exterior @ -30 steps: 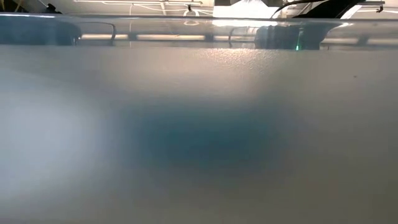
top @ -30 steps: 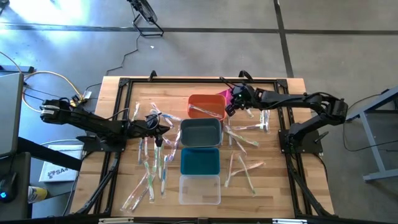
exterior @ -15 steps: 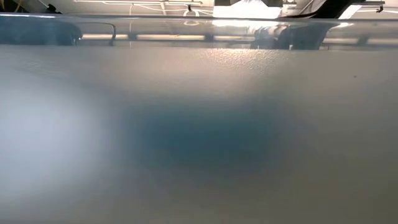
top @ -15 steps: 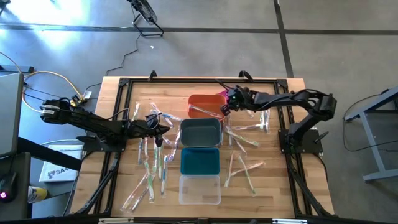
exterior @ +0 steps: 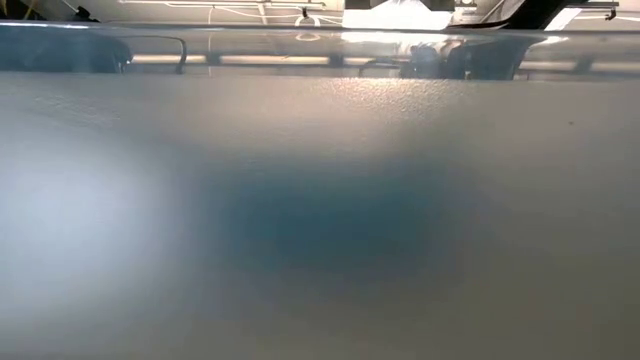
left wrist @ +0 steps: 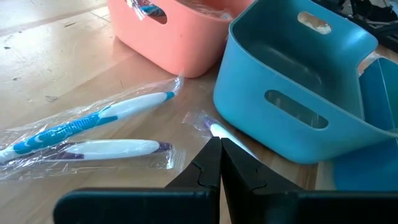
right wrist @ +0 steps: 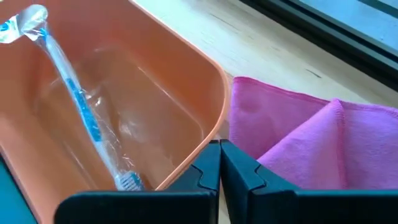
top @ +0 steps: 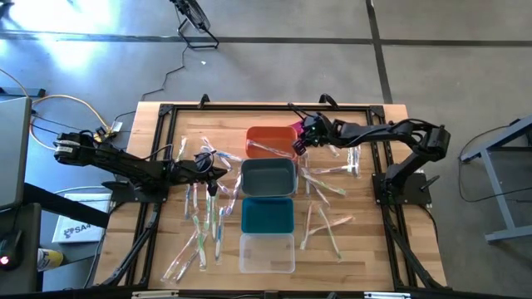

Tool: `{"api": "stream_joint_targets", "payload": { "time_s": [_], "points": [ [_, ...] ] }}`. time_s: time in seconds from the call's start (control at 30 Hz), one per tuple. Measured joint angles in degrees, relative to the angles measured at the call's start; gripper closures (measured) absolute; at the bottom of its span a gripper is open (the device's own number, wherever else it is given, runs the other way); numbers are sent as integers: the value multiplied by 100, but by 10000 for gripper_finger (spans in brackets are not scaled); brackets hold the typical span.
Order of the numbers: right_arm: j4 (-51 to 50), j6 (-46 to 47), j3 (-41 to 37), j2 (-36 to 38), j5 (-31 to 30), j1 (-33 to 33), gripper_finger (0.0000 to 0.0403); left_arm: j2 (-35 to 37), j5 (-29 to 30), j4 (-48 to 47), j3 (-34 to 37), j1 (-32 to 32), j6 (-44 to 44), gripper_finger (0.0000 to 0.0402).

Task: Pick & Place Toothbrushes
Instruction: Adjust the orange bin, then adjust the green bin

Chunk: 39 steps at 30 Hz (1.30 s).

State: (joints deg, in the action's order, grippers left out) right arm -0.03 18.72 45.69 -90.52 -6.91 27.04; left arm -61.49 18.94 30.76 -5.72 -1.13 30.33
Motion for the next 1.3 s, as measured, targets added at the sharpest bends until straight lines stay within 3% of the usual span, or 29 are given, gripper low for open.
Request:
{"api": "stream_joint_targets", "payload": {
  "time_s": [0.37, 0.73, 1.3],
  "points": [
    [-405, -83, 9, 159, -710, 0, 400, 4, -246, 341, -48, -2, -18, 396],
    [-743, -179, 9, 843, -915, -123, 400, 0, -2, -754, -680, 0, -52, 396],
    [-647, -208, 9, 1423, -1333, -738, 401, -516, 12, -309, -715, 2, -8, 396]
  ]
}}
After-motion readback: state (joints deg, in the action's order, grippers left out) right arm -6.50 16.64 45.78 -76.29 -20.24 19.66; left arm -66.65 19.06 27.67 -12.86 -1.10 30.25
